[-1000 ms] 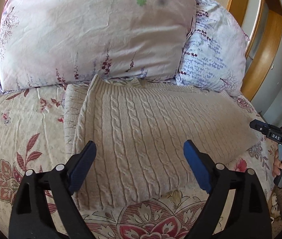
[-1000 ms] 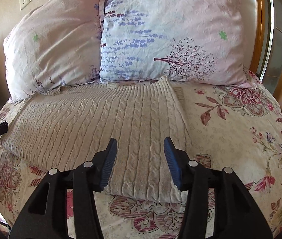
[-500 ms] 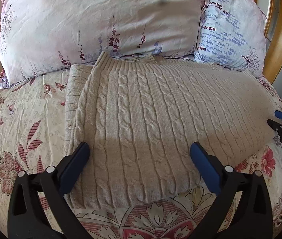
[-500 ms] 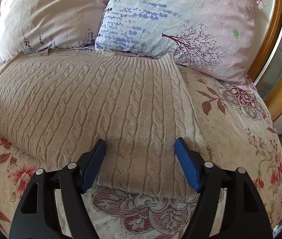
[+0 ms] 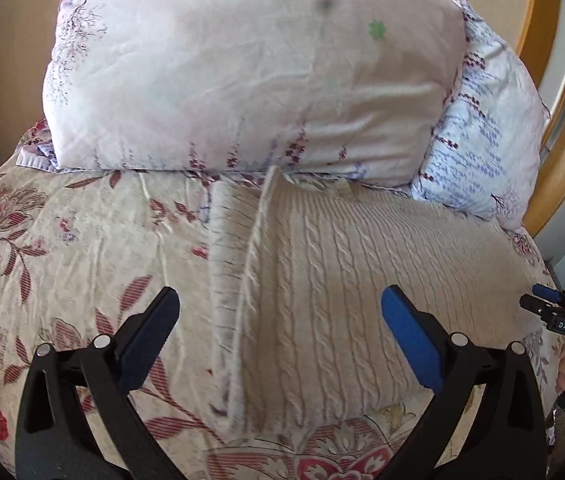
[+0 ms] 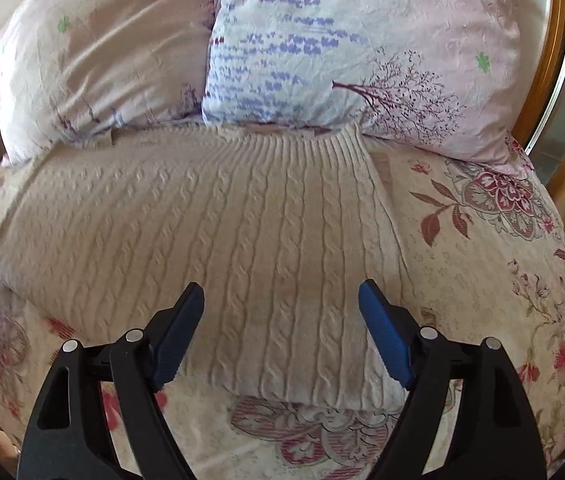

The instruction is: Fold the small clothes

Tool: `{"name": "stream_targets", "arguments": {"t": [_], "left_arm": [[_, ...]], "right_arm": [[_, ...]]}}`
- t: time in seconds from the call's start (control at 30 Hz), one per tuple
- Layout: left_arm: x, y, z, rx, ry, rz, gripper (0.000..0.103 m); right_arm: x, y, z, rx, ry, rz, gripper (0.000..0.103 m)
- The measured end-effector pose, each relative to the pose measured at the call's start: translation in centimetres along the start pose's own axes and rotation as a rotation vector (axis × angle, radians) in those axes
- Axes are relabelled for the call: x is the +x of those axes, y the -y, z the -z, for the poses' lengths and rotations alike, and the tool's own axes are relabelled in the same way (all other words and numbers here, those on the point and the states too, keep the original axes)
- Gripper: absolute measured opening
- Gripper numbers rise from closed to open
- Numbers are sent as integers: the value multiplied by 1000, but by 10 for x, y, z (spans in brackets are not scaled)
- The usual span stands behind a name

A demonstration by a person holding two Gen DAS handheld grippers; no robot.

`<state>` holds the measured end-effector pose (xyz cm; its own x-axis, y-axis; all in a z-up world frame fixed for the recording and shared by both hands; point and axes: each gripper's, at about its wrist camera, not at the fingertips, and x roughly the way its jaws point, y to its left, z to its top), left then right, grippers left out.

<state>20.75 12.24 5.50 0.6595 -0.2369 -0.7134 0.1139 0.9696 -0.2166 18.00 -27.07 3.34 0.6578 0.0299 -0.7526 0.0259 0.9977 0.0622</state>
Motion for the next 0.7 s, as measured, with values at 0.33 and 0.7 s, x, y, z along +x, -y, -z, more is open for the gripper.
{"name": "stream_targets", "arguments": {"t": [0.33,0.7], "left_arm": [[47,-42,-14,-134,-105,28,100],[69,-31,-12,-125,-123,42,96]], "right_arm": [[45,-32,3,-118,9,98,89],[72,-18,12,-27,-57,37,100]]}}
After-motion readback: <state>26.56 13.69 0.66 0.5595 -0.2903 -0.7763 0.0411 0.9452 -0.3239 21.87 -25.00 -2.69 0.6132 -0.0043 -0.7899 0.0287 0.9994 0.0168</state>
